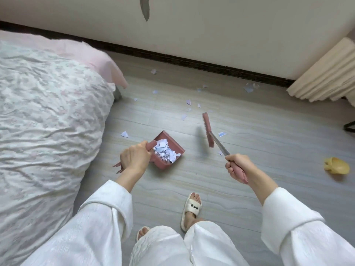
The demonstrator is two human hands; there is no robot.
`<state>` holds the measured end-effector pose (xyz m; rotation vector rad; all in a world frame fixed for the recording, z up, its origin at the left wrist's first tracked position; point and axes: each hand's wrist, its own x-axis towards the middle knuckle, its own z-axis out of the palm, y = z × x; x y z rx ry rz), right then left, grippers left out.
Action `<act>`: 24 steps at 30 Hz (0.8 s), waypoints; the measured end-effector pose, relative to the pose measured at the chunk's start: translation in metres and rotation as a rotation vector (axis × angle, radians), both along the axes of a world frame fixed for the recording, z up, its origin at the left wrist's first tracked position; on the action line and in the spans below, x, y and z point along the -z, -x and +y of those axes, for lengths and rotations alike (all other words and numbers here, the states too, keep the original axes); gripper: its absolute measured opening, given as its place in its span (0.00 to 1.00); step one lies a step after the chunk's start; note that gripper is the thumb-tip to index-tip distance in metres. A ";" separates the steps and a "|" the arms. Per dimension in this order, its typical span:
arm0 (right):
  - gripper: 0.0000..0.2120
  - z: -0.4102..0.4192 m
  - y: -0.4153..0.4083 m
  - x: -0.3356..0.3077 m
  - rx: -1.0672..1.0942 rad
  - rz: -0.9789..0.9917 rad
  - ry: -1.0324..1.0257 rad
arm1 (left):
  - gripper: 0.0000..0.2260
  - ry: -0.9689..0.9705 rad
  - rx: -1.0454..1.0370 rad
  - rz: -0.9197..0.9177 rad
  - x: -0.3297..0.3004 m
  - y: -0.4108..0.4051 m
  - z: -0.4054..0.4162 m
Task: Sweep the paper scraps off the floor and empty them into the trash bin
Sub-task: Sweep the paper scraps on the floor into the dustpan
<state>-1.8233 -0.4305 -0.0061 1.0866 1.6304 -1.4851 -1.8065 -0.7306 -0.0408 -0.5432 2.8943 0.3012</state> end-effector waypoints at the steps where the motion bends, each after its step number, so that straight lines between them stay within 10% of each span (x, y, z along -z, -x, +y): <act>1: 0.07 0.015 0.010 0.001 0.055 0.000 0.012 | 0.12 -0.004 0.000 0.001 0.000 0.013 0.016; 12: 0.12 0.100 0.055 0.040 0.427 -0.094 0.022 | 0.10 -0.025 -0.020 0.047 -0.004 0.110 0.109; 24: 0.13 0.038 0.167 0.047 0.327 -0.143 0.295 | 0.09 -0.040 -0.081 0.161 -0.017 0.207 0.085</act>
